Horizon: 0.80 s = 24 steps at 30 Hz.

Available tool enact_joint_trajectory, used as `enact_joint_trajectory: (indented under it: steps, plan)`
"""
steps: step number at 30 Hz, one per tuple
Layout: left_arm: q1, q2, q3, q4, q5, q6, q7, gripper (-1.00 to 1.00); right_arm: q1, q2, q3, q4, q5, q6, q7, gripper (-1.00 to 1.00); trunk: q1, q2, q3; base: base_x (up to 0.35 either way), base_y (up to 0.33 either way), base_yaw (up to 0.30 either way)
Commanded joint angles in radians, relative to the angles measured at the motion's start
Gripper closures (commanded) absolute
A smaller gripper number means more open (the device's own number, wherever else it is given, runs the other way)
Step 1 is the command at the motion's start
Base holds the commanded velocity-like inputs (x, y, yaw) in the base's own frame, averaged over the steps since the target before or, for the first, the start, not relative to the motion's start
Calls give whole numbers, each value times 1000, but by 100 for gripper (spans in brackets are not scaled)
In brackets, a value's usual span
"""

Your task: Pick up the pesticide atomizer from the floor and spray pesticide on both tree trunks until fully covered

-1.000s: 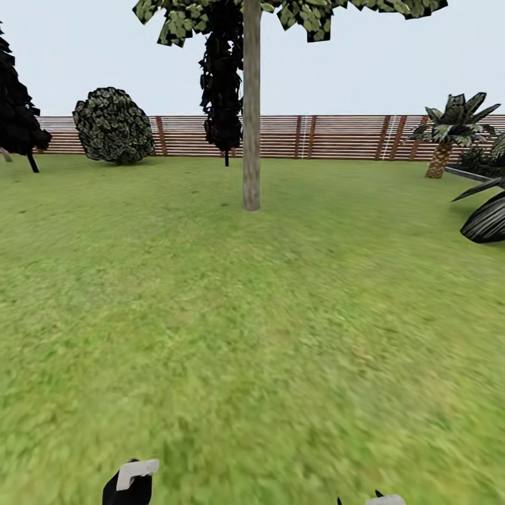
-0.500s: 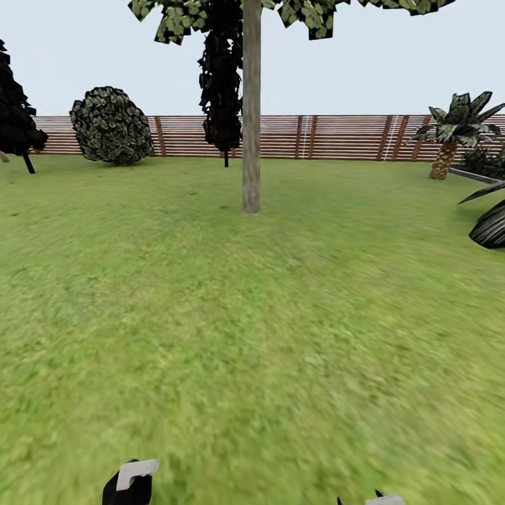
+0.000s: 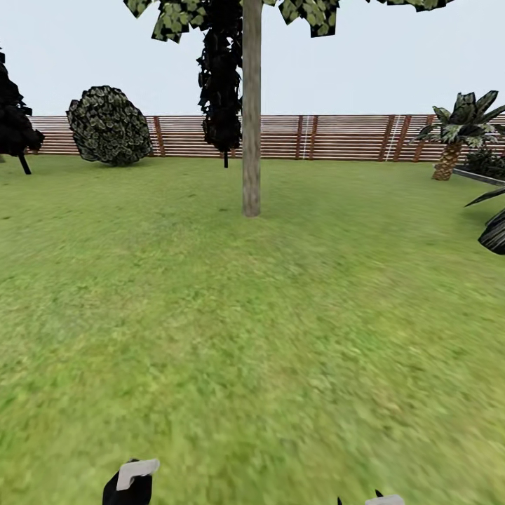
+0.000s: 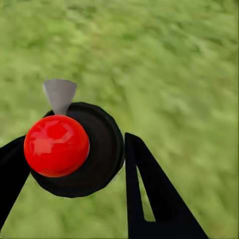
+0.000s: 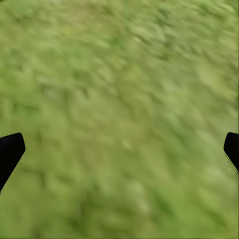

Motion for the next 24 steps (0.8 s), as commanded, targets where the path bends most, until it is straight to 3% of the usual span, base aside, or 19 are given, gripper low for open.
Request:
enact_joint_trajectory:
  steps: [1, 24]
  plan:
    - [0, 0, 0, 0, 0, 0, -1, 100, 0, 0, 0, 0, 0, 0, 0, -100, 0, 0, 0, 338, 0, 0]
    - [0, 0, 1, 0, 0, 0, -1, 100, 0, 0, 0, 0, 0, 0, 0, -100, 0, 0, 0, 338, 0, 0]
